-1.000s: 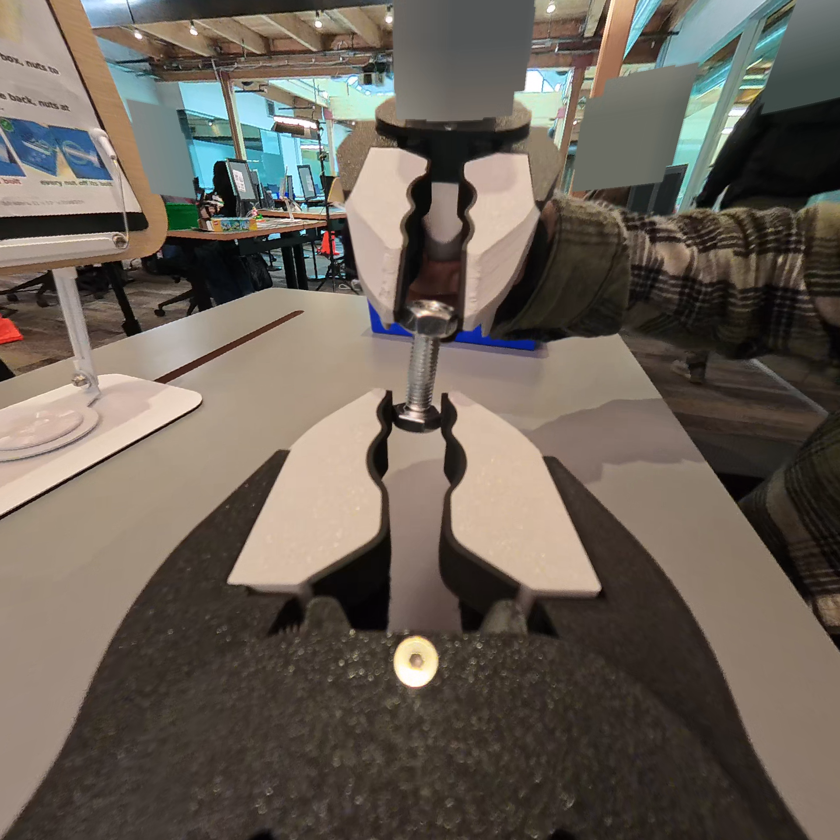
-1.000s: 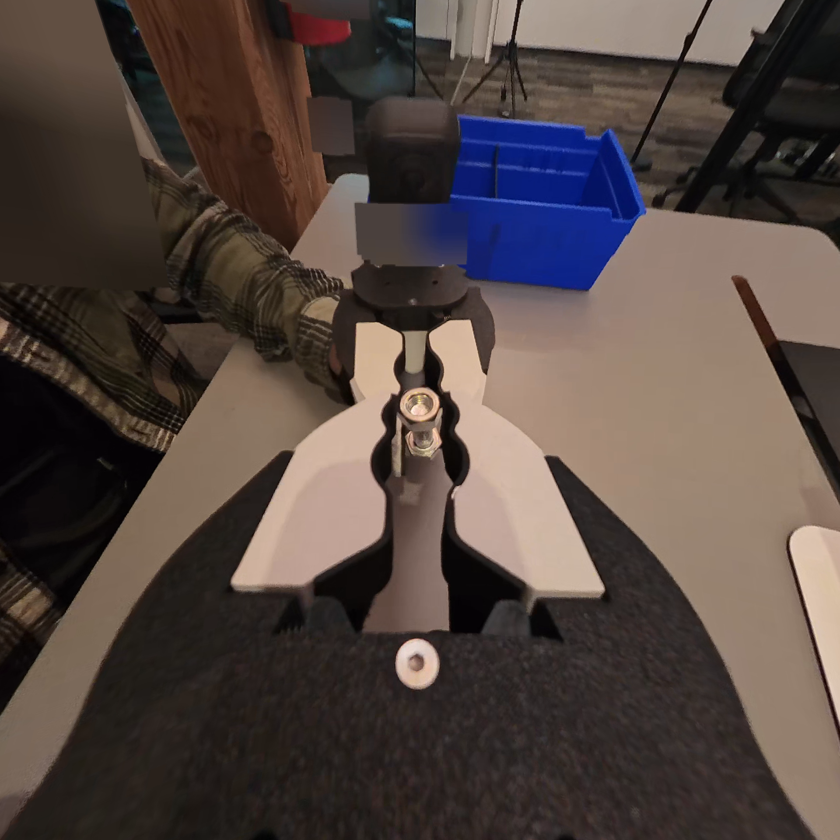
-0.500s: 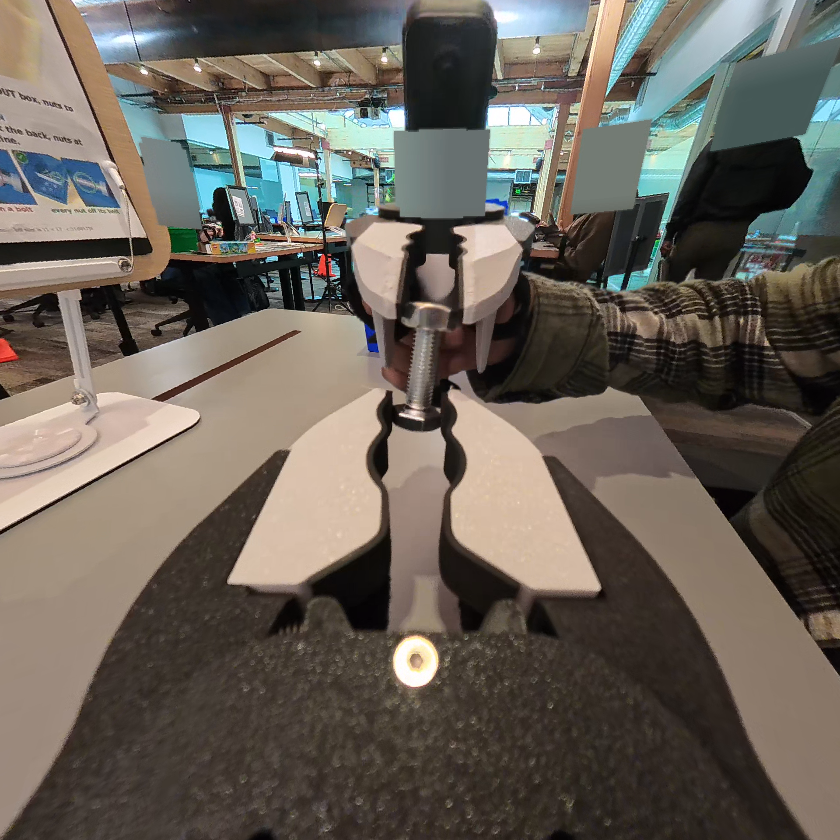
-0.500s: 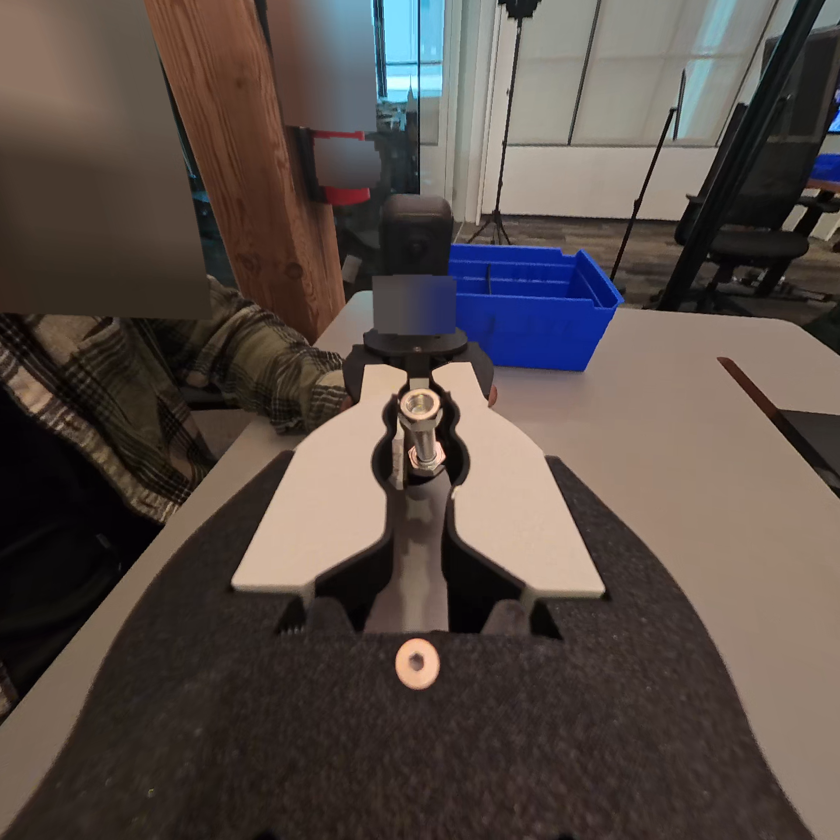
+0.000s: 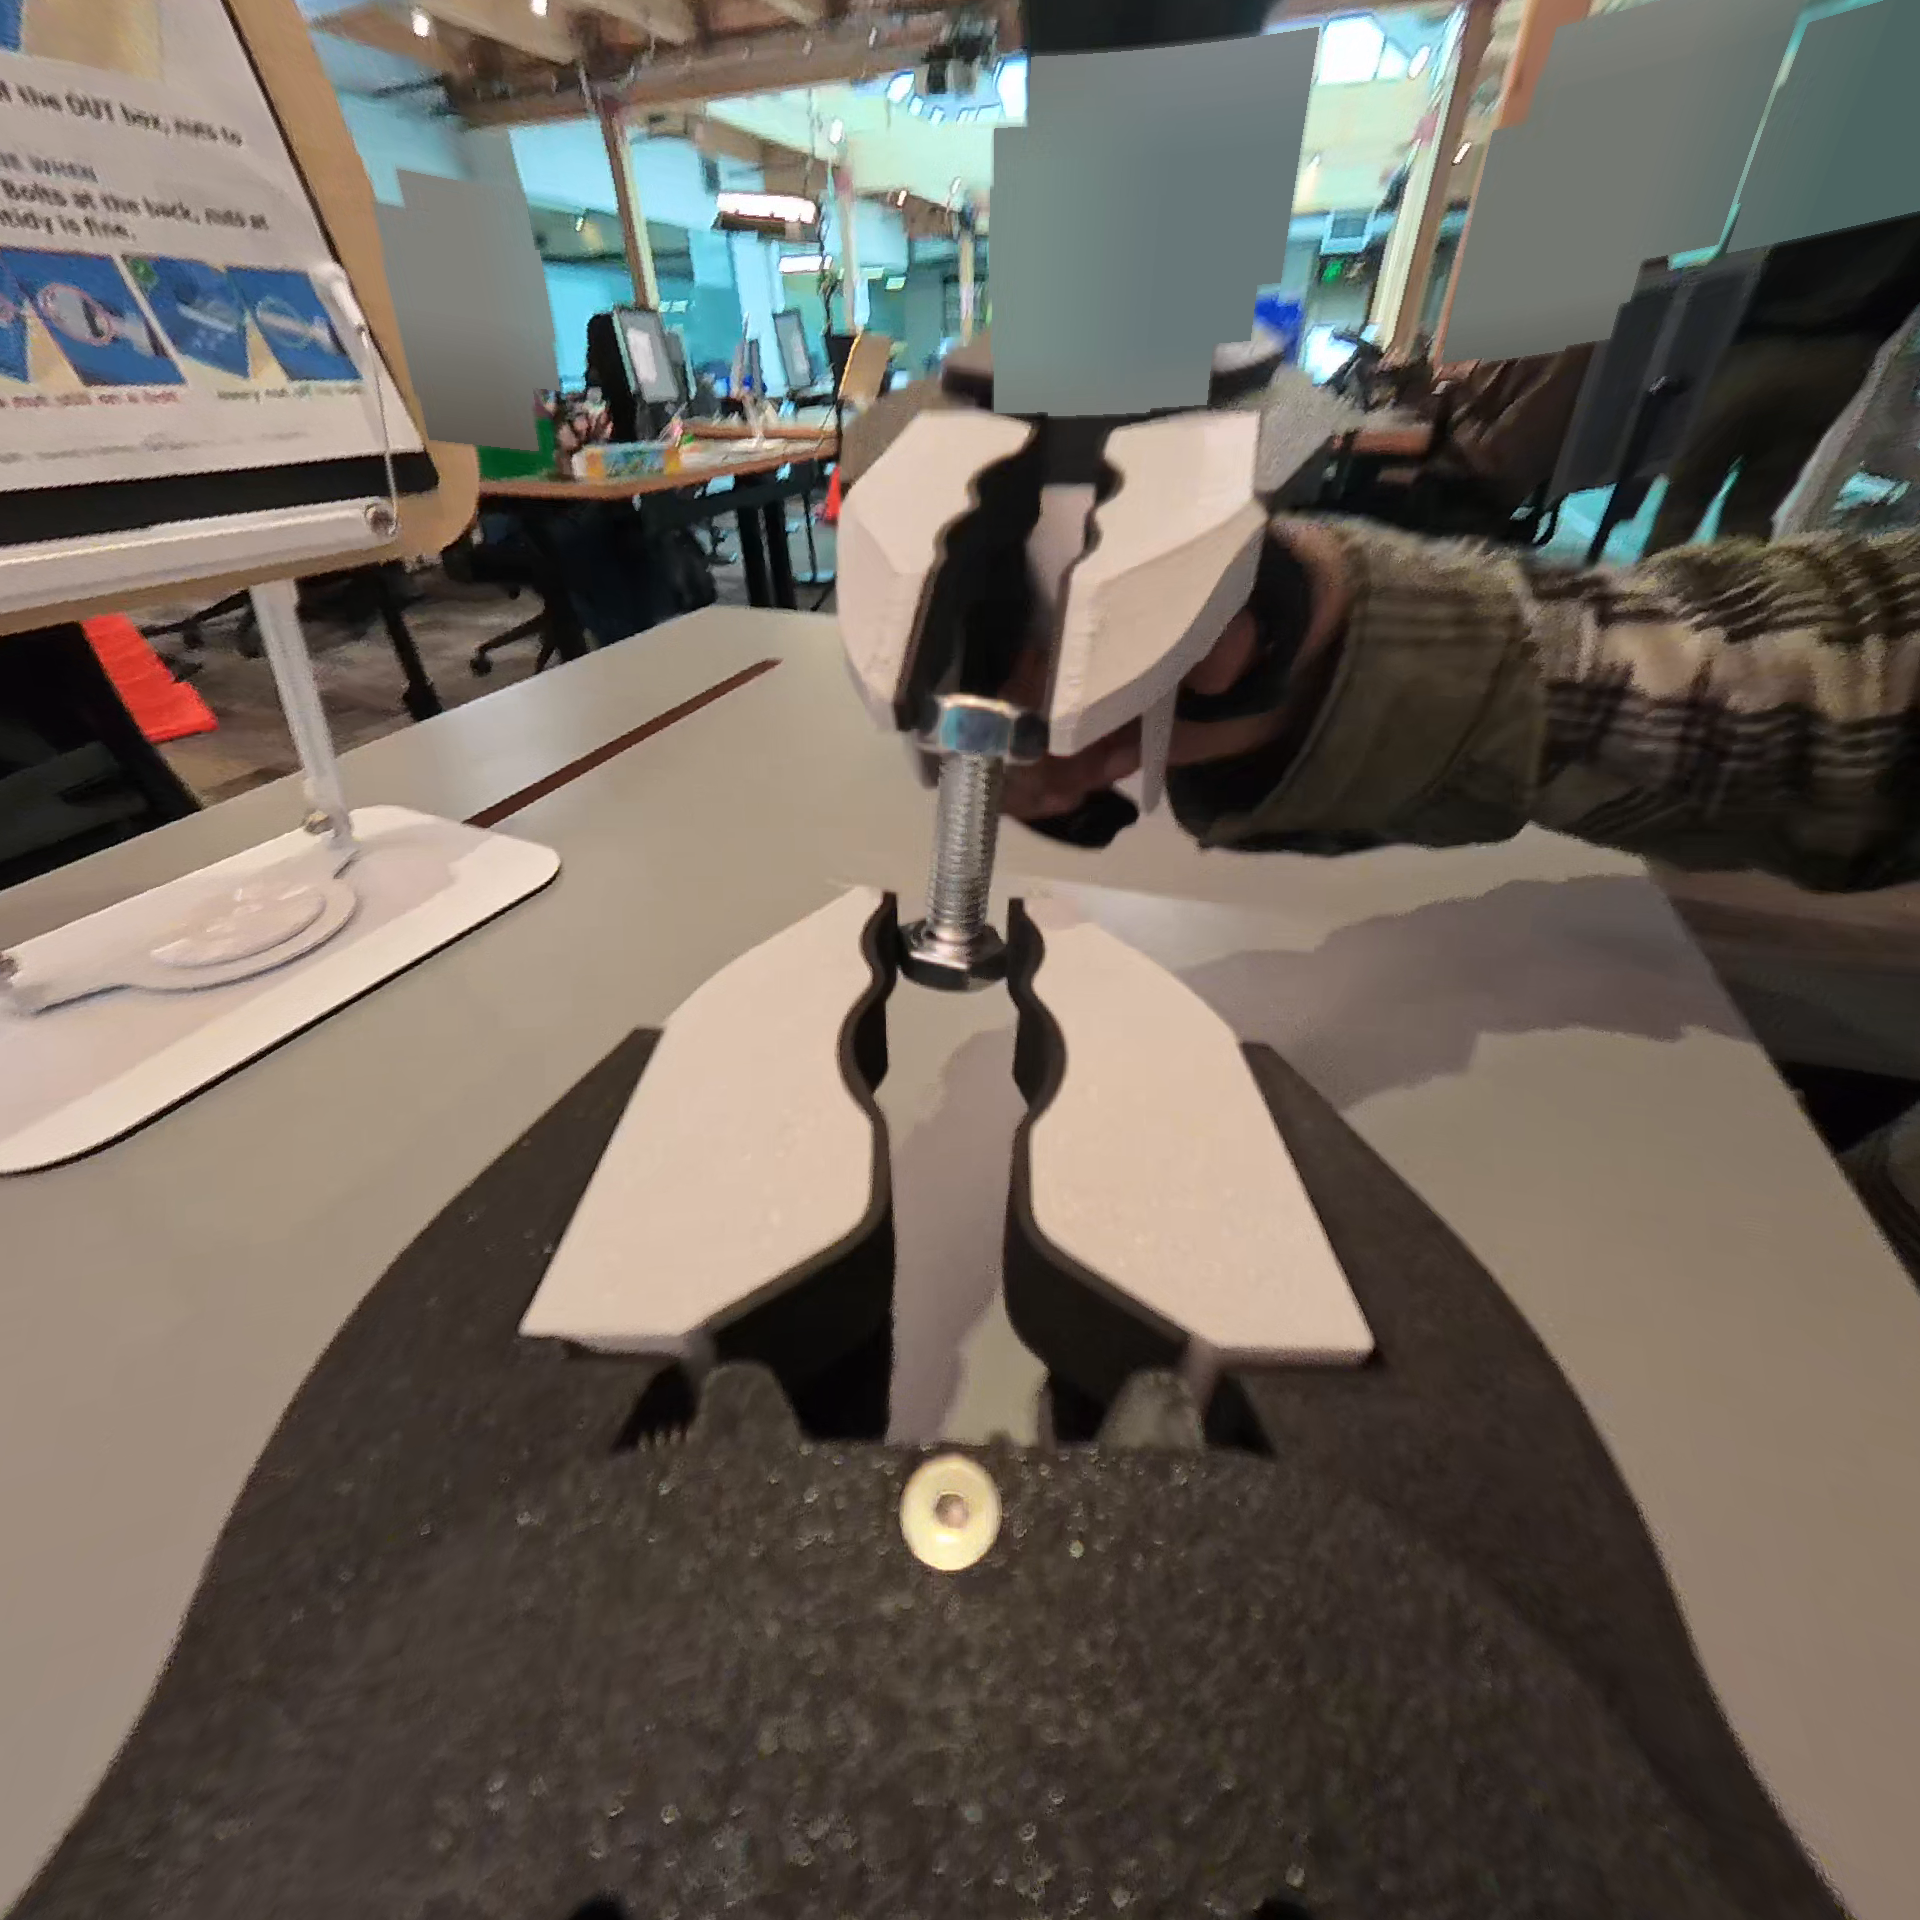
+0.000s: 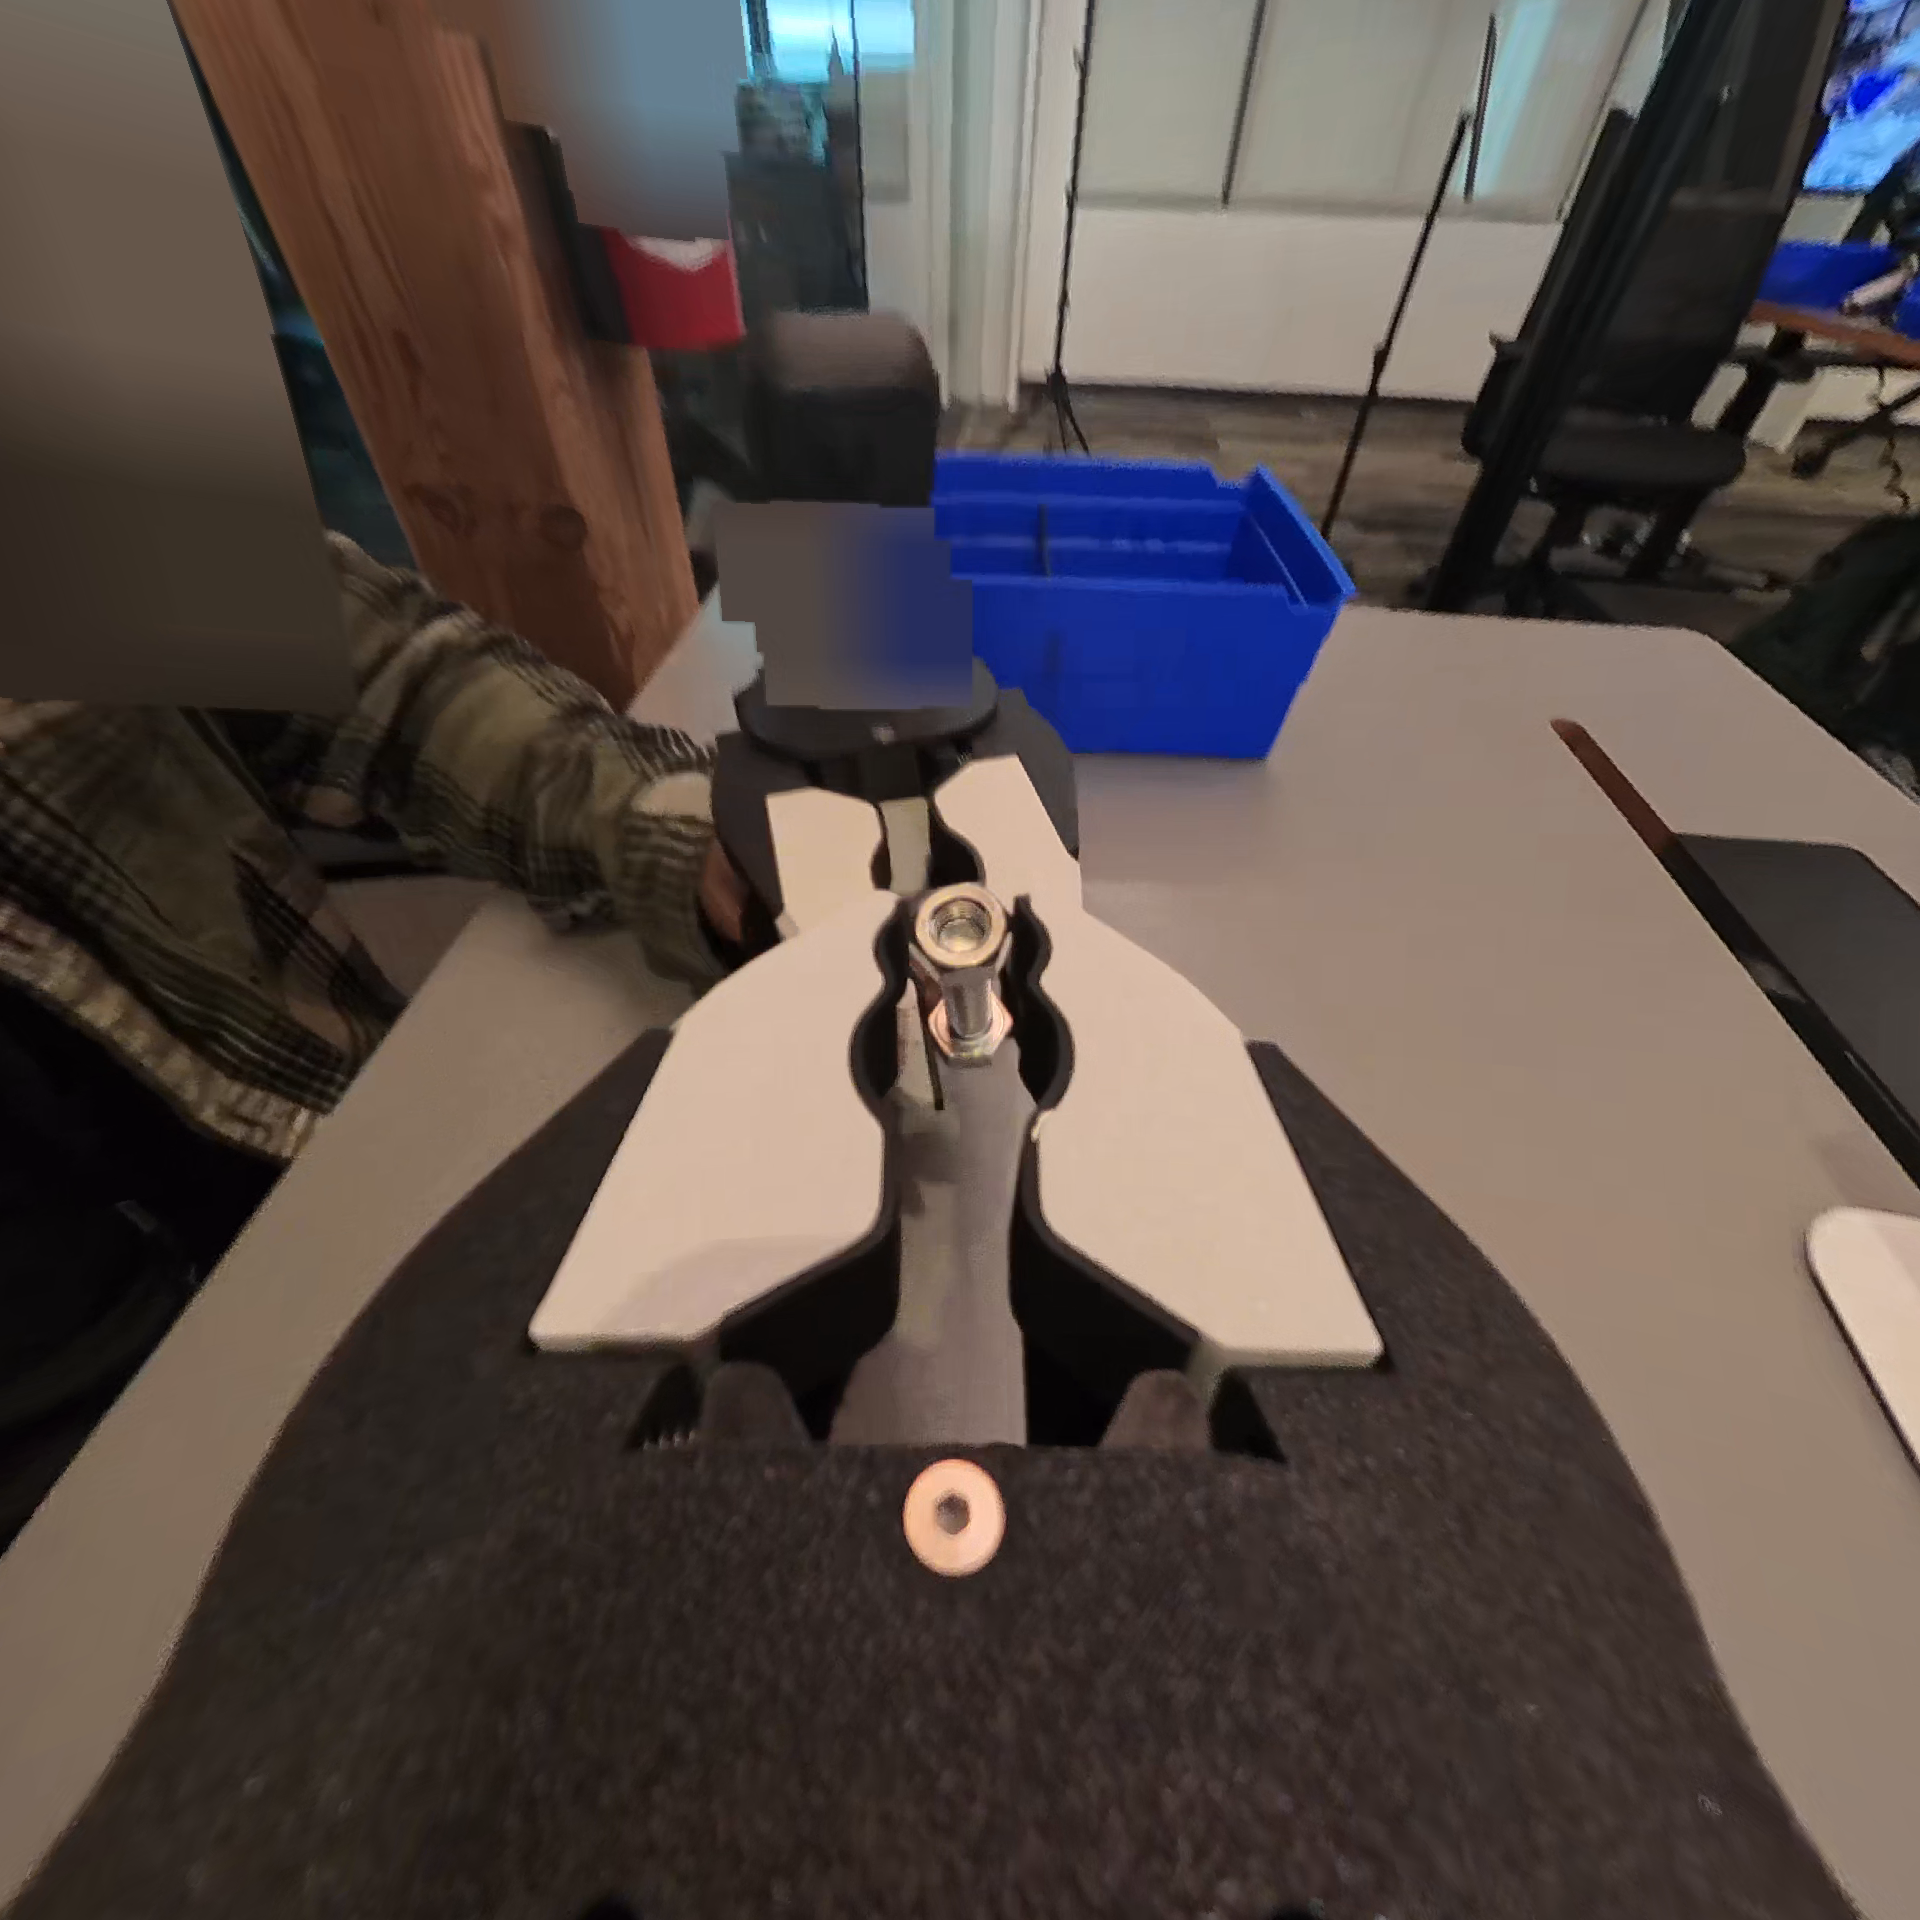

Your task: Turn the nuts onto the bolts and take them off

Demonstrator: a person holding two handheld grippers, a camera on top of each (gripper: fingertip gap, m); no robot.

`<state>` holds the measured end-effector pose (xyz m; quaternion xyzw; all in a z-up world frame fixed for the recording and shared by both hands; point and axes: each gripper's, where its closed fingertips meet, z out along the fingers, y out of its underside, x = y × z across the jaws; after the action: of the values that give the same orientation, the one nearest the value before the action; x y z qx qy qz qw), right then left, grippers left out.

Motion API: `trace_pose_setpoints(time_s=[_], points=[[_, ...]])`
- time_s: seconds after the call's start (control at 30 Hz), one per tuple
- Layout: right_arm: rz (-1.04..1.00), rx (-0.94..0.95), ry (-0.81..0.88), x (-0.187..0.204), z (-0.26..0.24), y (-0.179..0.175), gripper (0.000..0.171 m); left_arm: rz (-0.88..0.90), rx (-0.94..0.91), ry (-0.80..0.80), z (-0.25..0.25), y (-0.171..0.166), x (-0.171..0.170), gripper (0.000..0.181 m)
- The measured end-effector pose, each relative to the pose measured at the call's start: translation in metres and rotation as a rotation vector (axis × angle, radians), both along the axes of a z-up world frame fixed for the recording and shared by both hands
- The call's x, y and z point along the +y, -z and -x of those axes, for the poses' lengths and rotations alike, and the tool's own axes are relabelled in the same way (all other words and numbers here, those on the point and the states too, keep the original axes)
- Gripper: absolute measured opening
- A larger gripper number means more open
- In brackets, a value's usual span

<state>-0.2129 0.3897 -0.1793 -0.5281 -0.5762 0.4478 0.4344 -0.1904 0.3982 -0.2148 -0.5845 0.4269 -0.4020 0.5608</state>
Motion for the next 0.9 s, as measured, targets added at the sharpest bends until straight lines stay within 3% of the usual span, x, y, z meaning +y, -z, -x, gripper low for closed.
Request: trace_pose_setpoints(time_s=[0.17,0.43,0.7,0.9], points=[[-0.080,-0.203,0.044,0.004,-0.004,0.010,0.018,-0.022,0.100,-0.061,0.000,0.011,0.006,0.019],[-0.040,-0.230,0.079,0.007,-0.006,0.014,0.018,-0.026,0.121,-0.075,-0.001,0.014,0.008,0.019],[-0.074,-0.445,0.132,0.009,-0.011,0.023,0.018,-0.063,0.199,-0.117,-0.001,0.021,0.010,0.019],[-0.075,-0.438,0.140,0.010,-0.011,0.022,0.018,-0.046,0.179,-0.111,0.000,0.019,0.011,0.019]])
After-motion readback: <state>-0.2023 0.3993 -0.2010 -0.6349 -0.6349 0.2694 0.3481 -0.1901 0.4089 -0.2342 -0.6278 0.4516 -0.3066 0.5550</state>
